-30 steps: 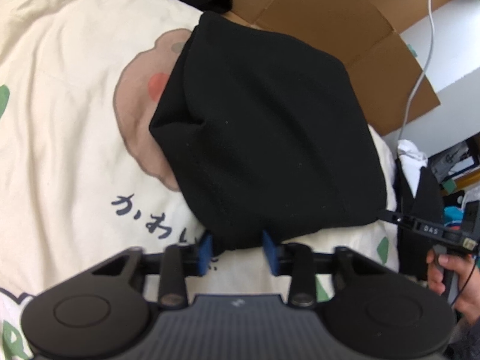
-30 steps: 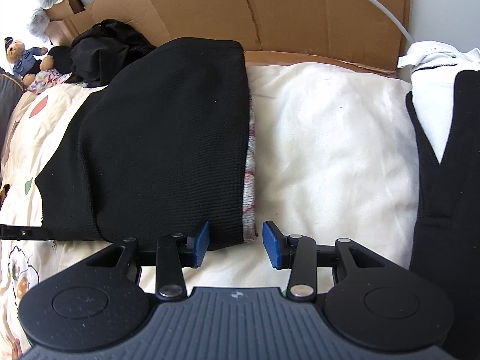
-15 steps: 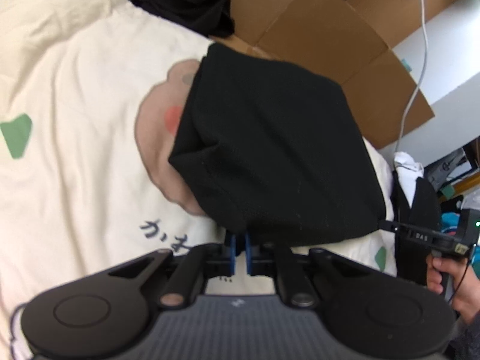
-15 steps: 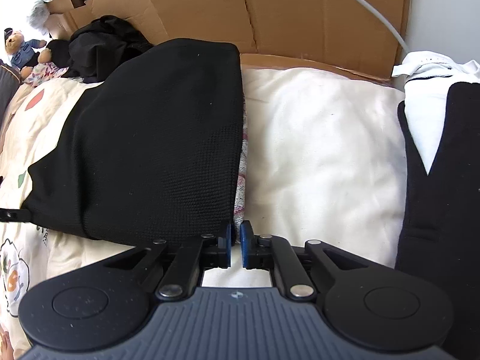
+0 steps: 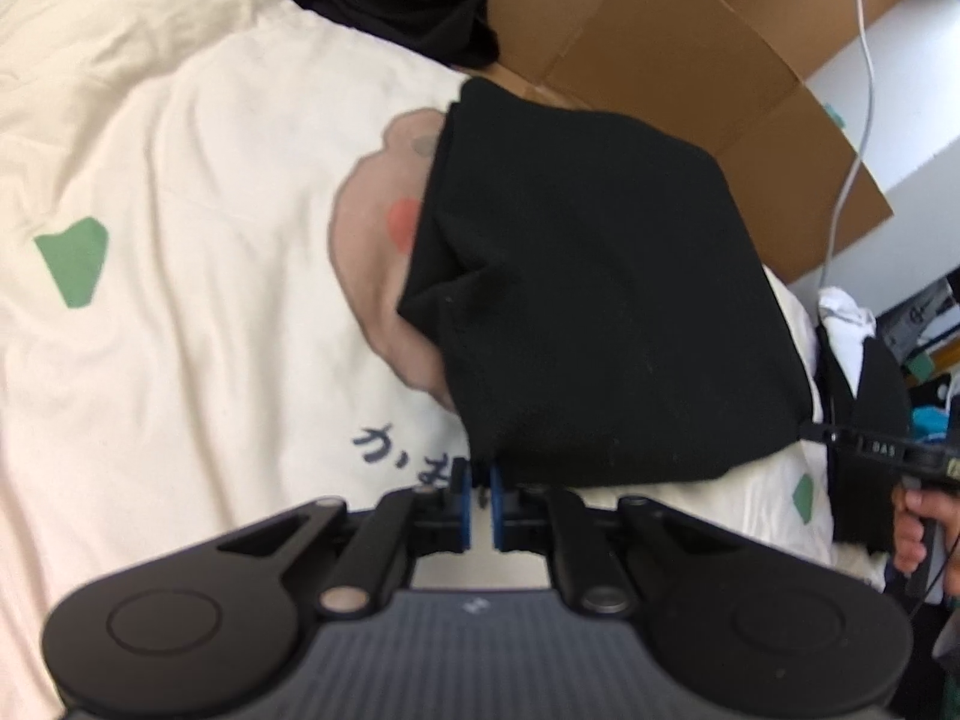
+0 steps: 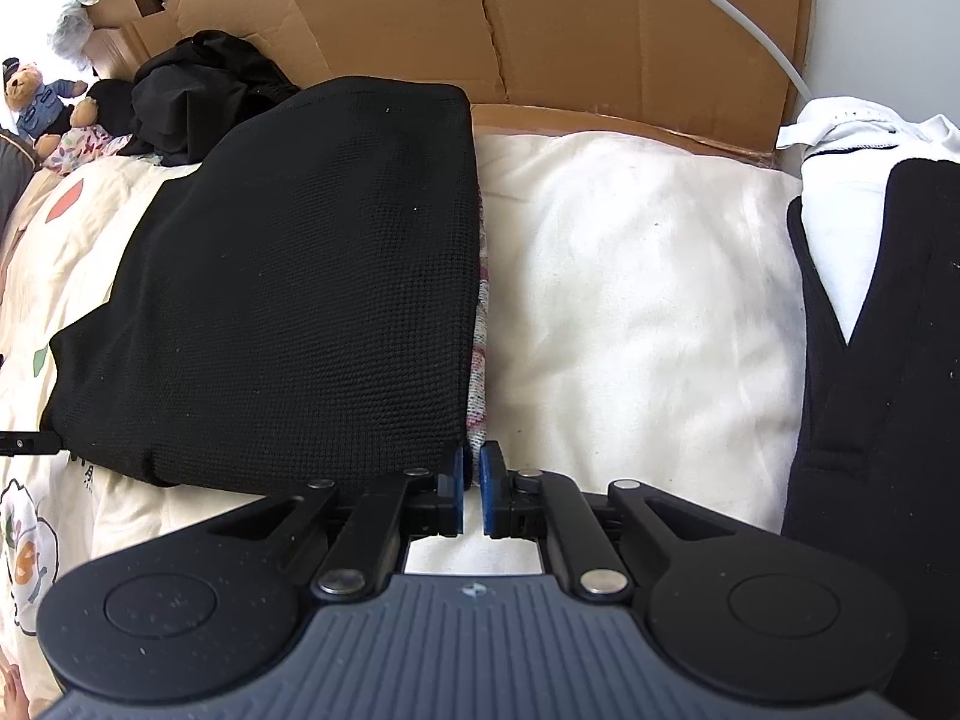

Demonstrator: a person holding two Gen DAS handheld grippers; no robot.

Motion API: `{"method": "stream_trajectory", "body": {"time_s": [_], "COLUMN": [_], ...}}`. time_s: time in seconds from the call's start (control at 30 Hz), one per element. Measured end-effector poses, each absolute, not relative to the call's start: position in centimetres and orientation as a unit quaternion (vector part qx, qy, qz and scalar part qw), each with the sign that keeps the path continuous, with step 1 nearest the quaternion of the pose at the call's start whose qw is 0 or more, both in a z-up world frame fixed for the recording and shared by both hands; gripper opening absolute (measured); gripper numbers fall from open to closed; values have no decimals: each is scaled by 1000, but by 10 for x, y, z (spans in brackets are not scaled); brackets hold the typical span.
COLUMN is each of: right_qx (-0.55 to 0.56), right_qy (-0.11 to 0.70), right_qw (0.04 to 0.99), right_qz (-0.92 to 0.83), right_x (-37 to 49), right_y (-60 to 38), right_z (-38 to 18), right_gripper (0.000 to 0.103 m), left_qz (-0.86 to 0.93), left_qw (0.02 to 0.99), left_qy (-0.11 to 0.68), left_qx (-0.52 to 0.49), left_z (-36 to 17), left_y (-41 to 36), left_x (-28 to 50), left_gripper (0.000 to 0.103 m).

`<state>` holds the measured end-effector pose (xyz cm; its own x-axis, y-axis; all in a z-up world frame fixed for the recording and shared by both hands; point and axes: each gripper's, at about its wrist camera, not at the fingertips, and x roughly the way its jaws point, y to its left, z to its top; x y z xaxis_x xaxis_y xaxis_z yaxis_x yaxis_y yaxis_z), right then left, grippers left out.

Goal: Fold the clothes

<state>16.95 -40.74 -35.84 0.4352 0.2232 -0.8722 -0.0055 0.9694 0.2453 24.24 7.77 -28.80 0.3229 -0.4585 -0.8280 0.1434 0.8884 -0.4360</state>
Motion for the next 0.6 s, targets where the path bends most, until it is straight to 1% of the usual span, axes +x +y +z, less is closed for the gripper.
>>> {"method": "stream_trajectory", "body": {"time_s": [0.2,0.3,0.37,0.5,0.6], "right_qx": [111,115,114,128,140], "right_qy": [518,514,514,524,532], "right_qw": [845,847,847,839,832], "right_qz": [70,70,70,66,71], "right_x": [168,168,168,170,171], "right_y": [-411,-414,-414,-413,-413], "right_z": [-349,-346,-345,-351,-356], "right_gripper": [4,4,4,4,6], "left_qz": [-201,-207,-205,-193,-190], "left_qw": [810,816,818,797,790], "left_qy": [525,513,514,549,559], "left_qx": [-165,-166,-158,-161,-166], "left_z": [-266,-257,-274,-317,-327], "left_y": [91,125,115,89,89], "left_x": [244,259,262,255,251], "left_gripper": [4,4,4,5,8]}}
